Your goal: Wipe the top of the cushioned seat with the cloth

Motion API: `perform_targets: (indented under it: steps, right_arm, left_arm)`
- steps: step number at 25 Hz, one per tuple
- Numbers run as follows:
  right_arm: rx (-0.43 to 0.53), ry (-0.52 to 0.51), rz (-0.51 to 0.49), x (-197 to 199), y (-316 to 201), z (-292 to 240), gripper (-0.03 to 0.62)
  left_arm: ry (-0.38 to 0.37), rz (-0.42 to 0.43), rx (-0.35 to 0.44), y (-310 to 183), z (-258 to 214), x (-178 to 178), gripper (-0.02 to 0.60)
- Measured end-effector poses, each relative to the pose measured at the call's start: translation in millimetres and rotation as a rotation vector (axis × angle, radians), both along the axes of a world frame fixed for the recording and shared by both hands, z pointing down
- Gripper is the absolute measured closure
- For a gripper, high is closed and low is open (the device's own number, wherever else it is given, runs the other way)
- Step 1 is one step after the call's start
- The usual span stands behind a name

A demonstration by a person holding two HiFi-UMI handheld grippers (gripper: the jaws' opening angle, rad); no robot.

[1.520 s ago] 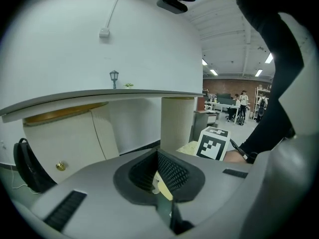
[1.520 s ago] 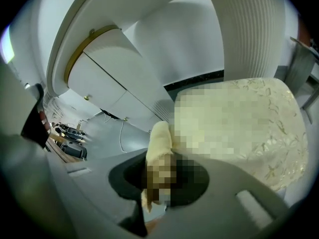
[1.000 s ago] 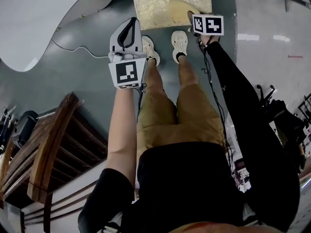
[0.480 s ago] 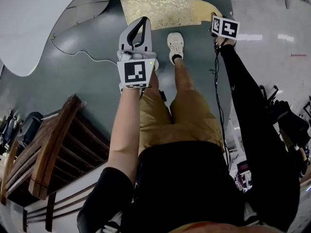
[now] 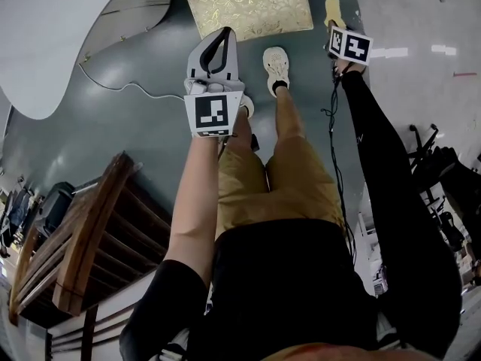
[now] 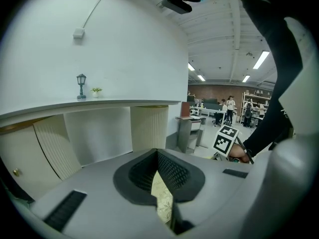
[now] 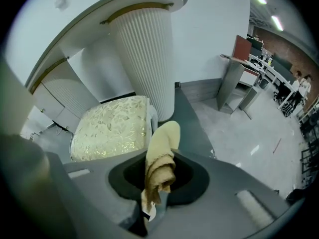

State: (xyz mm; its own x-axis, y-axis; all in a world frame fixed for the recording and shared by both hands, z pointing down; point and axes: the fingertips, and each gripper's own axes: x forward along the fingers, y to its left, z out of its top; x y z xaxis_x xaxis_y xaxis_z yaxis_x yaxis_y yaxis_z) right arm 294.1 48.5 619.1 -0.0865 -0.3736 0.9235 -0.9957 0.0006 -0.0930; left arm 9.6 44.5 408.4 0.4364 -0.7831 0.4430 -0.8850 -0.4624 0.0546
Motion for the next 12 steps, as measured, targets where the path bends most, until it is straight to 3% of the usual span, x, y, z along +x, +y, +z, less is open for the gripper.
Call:
perform_targets:
  steps: [6, 12]
  right_arm:
    - [0.045, -0.029, -0.003, -53, 15, -15, 0.537]
    - [0.085, -0.088, -0.078, -139, 28, -30, 0.537]
  left_arm:
    - [-0.001, -0.02, 0.006, 25, -4, -45, 0.577]
    - [-0.001, -0.034, 0.016, 53, -6, -88, 0.577]
